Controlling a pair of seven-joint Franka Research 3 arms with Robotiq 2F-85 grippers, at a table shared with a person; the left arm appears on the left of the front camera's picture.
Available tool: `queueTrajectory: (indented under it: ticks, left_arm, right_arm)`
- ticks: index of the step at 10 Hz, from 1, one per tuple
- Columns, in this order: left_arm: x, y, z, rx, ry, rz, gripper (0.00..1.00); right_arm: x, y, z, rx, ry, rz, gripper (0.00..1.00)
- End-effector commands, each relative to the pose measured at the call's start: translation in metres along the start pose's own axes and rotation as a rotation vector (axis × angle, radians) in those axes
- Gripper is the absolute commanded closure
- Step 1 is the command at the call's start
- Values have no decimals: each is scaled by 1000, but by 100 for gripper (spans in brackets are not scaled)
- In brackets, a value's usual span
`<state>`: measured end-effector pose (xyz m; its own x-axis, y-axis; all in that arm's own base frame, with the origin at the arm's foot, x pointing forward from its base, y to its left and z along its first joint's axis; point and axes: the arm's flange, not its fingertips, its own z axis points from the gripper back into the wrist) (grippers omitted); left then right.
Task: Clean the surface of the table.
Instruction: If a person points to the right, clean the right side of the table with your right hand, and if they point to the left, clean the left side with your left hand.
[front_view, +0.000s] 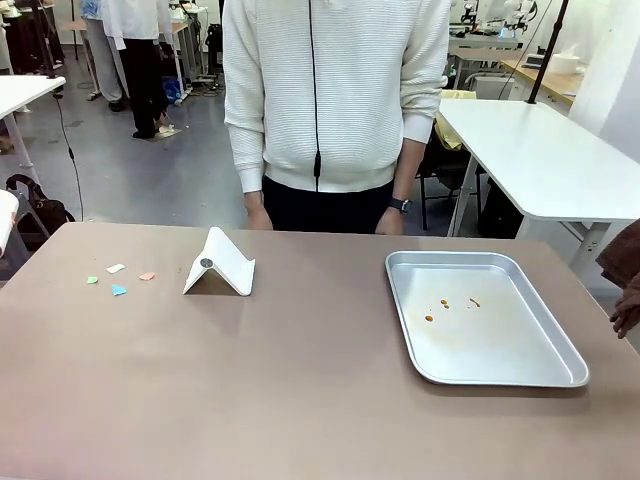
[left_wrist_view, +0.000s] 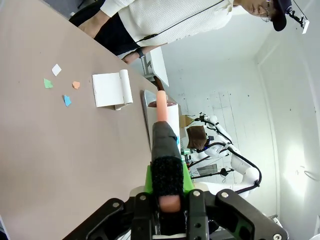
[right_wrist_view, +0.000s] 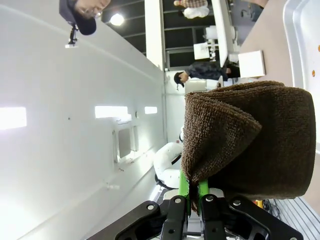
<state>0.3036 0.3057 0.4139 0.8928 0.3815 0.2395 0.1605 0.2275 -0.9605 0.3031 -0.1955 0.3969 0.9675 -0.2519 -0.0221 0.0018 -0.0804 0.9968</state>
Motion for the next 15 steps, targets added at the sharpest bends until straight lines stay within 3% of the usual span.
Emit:
queueTrajectory:
  ticks: [1,13,14,15]
  left_arm:
    - [-3,-3,0,-4,8,1,94]
    - [-3,-3,0,-4,8,1,94]
    - [0,0,0,0,0,0,78]
    - [4,0,-2,113,-84,12,78]
  right_arm:
    - [-3,8,-1,0,10,-20,100]
    - [-3,8,-1,0,10,-20,100]
    - [-3,8,-1,0,10,-20,100]
    - [-3,8,-1,0,10,-20,100]
